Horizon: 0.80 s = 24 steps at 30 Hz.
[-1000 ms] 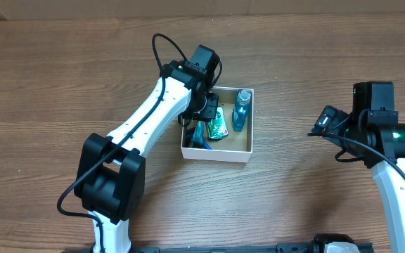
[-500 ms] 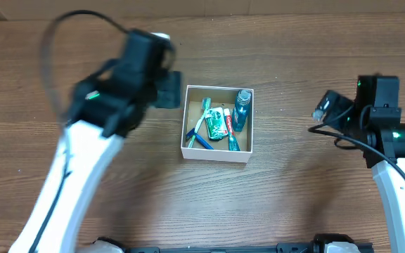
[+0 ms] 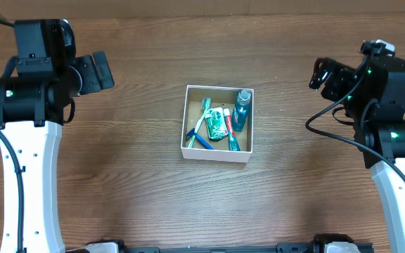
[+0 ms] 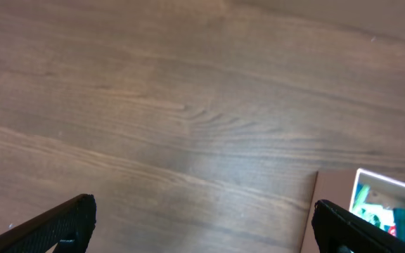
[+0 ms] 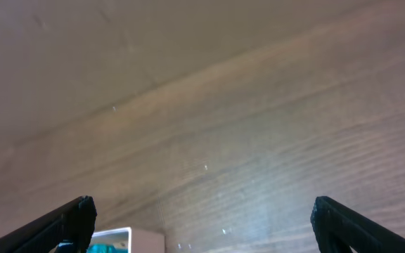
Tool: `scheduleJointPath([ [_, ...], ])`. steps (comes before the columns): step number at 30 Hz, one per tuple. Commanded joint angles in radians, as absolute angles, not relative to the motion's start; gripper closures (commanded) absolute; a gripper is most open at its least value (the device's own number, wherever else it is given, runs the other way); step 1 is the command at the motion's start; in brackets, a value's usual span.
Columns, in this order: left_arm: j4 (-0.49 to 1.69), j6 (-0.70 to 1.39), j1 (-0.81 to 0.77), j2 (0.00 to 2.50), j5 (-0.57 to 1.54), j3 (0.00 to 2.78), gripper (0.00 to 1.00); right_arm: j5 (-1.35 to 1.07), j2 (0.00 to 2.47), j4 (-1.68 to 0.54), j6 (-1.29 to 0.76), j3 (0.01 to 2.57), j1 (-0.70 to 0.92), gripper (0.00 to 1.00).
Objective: Pack container
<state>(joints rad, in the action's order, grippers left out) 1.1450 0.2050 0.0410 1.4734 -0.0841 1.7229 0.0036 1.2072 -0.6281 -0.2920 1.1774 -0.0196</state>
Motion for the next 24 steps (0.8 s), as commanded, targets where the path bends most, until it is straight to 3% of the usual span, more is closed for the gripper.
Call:
scheduleJointPath([
  [1, 1.175, 0.140, 0.046, 1.469, -0.099, 1.722, 0.00, 0.051, 1.184, -0.717, -0.350, 1.187, -0.018, 0.00],
  [8, 1.108, 0.110, 0.045, 1.212, -0.027, 1.546, 0.00, 0.145, 0.994, -0.826, -0.366, 1.108, 0.003, 0.00],
  [12, 0.928, 0.084, 0.045, 0.855, -0.010, 1.140, 0.00, 0.184, 0.727, -0.764, -0.367, 0.862, 0.059, 0.00],
  [13, 0.872, 0.122, 0.045, 0.670, 0.001, 0.957, 0.00, 0.183, 0.598, -0.780, -0.368, 0.759, 0.066, 0.00],
  [17, 0.882, 0.199, 0.045, 0.464, -0.008, 0.779, 0.00, 0.183, 0.533, -0.852, -0.367, 0.732, 0.066, 0.00],
  [24, 0.976, 0.199, 0.045, 0.430, -0.009, 0.674, 0.00, 0.183, 0.535, -0.874, -0.367, 0.731, 0.066, 0.00],
])
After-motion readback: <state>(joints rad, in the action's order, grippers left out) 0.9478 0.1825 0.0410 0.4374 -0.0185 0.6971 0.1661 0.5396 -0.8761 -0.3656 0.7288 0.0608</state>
